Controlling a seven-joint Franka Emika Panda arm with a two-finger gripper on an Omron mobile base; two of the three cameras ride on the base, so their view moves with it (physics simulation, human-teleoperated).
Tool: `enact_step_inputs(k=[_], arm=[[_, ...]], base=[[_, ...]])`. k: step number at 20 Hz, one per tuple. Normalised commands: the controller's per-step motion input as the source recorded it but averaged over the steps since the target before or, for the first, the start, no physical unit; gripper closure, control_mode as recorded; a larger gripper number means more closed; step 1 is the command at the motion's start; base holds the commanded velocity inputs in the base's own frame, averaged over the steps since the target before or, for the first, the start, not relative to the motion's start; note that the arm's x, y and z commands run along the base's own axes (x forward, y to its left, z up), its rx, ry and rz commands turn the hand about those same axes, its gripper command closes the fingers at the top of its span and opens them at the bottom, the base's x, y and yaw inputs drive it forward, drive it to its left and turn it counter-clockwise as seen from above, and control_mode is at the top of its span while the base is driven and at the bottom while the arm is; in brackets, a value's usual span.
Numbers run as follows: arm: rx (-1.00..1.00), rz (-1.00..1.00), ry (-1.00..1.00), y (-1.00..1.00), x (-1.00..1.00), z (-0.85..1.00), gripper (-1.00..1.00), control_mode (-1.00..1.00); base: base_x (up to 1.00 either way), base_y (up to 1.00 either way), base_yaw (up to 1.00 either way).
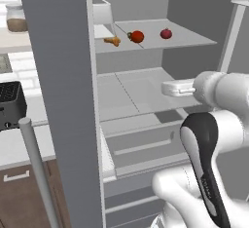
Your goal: Place one tomato and one chicken drumstick in each tupperware on the nearby counter, to pack two identical lunches.
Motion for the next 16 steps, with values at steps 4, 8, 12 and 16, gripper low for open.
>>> enact_step_inputs(k=[4, 8, 12, 16], arm=[[-0.07, 0.01, 0.00, 0.00, -0.04, 1.00, -1.00, -1.00], [-0.07, 0.00, 0.24, 0.00, 0.00, 0.92, -1.00, -1.00], [-0.02, 0.01, 0.18, 0.00, 0.00, 0.19, -1.00, -1.00], [0.00, 0.01, -0.08, 0.00, 0.26, -0.04, -1.00, -1.00]], base=[[0.00, 0.00, 0.00], [0.00, 0.00, 0.00], [0.00, 0.00, 0.00], [0.00, 0.00, 0.00]])
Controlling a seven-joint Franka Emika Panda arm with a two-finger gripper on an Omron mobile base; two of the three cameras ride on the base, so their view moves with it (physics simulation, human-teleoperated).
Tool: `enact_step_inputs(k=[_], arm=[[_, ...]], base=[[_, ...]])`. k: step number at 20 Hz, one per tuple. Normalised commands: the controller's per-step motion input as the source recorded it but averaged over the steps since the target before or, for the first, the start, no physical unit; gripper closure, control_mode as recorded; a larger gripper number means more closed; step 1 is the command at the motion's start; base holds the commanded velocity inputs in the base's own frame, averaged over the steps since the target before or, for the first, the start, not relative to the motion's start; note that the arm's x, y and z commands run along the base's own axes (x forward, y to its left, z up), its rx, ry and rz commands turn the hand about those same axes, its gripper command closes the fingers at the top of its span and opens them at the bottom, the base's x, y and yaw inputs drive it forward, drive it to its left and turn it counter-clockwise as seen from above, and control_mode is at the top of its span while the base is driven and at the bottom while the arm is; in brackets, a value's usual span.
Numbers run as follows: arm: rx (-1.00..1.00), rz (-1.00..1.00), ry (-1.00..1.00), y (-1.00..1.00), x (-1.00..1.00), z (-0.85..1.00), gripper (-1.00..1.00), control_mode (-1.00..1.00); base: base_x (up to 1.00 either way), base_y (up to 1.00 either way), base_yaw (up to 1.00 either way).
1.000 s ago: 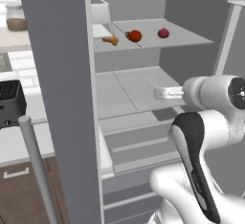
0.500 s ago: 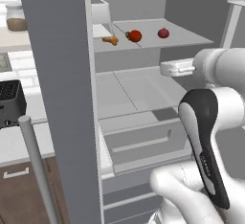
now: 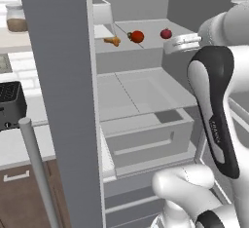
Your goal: Place one tomato and one chicken drumstick in each tupperware on the nearby counter, to pack two identical lunches.
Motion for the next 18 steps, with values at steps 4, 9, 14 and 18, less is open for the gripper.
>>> enact_step_inputs(k=[4, 9, 14, 18], arm=[[0.00, 0.00, 0.00, 0.00, 1.00, -0.35, -1.00, -1.00], [0.00, 0.00, 0.00, 0.01, 1.00, -0.17, -1.00, -1.00], [0.00, -0.01, 0.00, 0.18, 1.00, -0.01, -1.00, -1.00], [0.00, -0.01, 0.03, 0.18, 1.00, 0.00, -1.00, -1.00]], base=[[0.00, 0.00, 0.00], [0.00, 0.00, 0.00], [0.00, 0.00, 0.00], [0.00, 0.00, 0.00]])
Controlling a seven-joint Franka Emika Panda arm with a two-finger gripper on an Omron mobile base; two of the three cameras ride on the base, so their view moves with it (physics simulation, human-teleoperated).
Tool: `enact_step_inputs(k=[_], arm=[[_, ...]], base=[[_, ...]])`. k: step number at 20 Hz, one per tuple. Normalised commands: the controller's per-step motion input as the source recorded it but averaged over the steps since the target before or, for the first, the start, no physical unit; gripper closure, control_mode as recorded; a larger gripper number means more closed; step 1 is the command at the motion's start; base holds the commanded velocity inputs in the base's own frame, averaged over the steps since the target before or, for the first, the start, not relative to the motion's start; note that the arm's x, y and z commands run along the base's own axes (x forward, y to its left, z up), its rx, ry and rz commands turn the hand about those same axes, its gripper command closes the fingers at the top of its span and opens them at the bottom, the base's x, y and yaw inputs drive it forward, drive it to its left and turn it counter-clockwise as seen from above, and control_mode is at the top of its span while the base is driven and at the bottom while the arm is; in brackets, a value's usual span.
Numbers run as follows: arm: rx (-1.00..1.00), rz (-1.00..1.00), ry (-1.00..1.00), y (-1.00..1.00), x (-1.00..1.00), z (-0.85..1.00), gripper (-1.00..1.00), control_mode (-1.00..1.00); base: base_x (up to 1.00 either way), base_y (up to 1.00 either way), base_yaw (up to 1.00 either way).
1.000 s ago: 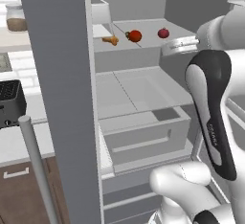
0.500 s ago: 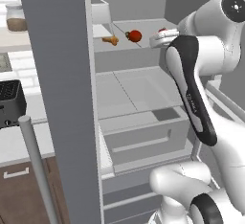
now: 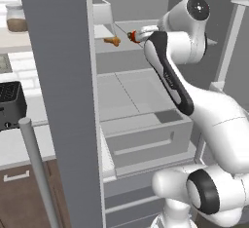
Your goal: Place one tomato and one chicken drumstick in each tupperware on the nearby counter, to pack two identical lunches.
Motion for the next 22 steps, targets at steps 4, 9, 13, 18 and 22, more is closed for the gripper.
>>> enact_step_inputs(k=[4, 9, 13, 18, 22], arm=[[0.00, 0.00, 0.03, 0.07, 0.92, 0.00, -1.00, -1.00], [0.00, 0.00, 0.05, 0.00, 0.70, -0.18, -1.00, -1.00], [0.00, 0.00, 0.04, 0.05, 0.57, -0.19, -1.00, -1.00], [0.00, 0.00, 0.03, 0.18, 0.53, -0.08, -1.00, -1.00], [0.00, 0.00, 0.07, 0.06, 0.35, -0.24, -1.00, -1.00]], base=[[0.00, 0.00, 0.00], [0.00, 0.00, 0.00], [0.00, 0.00, 0.00], [0.00, 0.00, 0.00], [0.00, 0.00, 0.00]])
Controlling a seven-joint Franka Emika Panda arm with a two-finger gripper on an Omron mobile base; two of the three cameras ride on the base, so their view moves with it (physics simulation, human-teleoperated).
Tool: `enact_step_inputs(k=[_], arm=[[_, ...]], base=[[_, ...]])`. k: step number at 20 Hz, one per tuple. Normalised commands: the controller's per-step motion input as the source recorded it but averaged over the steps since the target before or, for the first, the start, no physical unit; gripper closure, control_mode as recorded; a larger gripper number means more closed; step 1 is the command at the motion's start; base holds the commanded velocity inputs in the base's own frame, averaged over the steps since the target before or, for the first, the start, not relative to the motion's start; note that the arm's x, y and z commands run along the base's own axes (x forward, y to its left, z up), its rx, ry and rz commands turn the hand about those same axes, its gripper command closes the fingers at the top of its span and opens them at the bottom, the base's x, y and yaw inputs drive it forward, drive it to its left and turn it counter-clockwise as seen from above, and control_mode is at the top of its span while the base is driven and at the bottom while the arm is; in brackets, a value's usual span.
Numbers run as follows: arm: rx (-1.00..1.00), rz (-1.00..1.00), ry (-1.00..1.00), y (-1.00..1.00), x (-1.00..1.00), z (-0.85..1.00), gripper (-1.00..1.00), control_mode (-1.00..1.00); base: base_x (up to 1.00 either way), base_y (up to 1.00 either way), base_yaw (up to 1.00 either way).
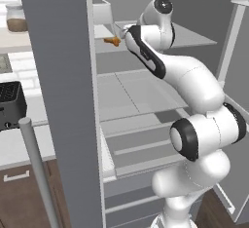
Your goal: Place one tomato and one chicken drumstick in each tupperware on the nearby counter, to pack two identical lunches.
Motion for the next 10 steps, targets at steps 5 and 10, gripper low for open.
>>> enact_step_inputs(k=[5, 10], arm=[[0.00, 0.00, 0.05, 0.00, 0.34, -0.37, 1.00, -1.00], [0.00, 0.00, 0.00, 0.00, 0.33, -0.18, 1.00, -1.00]], base=[[0.00, 0.00, 0.00], [0.00, 0.00, 0.00]])
